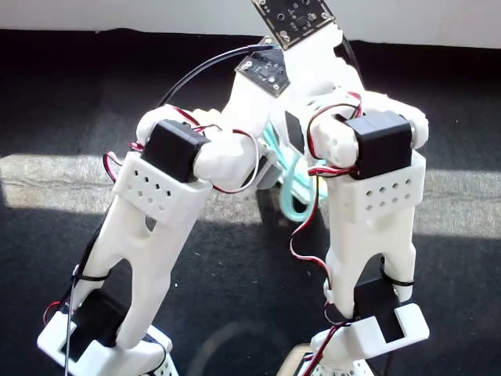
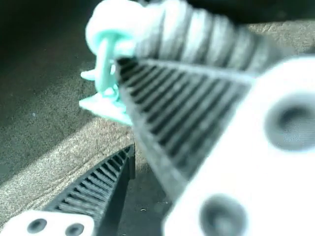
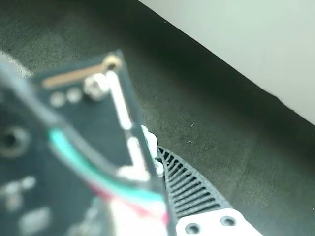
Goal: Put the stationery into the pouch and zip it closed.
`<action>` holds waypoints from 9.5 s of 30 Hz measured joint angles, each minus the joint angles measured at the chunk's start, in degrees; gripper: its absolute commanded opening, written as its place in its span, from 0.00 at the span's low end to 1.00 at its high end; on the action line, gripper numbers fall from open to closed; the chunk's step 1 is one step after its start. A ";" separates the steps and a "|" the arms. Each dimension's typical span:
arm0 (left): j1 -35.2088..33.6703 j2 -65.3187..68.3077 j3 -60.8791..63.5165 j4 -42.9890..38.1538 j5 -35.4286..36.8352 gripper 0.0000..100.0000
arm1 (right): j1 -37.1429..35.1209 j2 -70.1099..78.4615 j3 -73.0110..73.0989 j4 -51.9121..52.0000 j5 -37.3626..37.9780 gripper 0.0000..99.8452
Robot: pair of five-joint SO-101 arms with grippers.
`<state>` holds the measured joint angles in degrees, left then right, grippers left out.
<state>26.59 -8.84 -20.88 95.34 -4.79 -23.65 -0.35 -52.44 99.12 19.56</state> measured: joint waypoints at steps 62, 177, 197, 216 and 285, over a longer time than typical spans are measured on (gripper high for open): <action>-24.97 -0.09 -5.54 -10.90 -0.26 0.22 | 5.19 -16.53 27.16 -30.33 0.00 0.01; -1.14 17.76 -28.31 5.10 55.74 0.23 | 6.51 -39.30 69.01 -19.78 -10.11 0.01; -1.85 23.56 -20.13 0.53 56.26 0.08 | 6.51 -44.84 70.51 -19.34 -5.63 0.01; -9.32 22.42 -19.96 0.09 55.38 0.01 | 6.42 -49.23 69.89 -18.20 -1.14 0.01; -18.73 22.68 -36.75 5.63 55.21 0.01 | 14.77 -43.78 113.76 -46.33 4.22 0.01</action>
<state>7.87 13.85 -57.63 100.97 50.42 -8.88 -44.13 61.32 52.79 23.78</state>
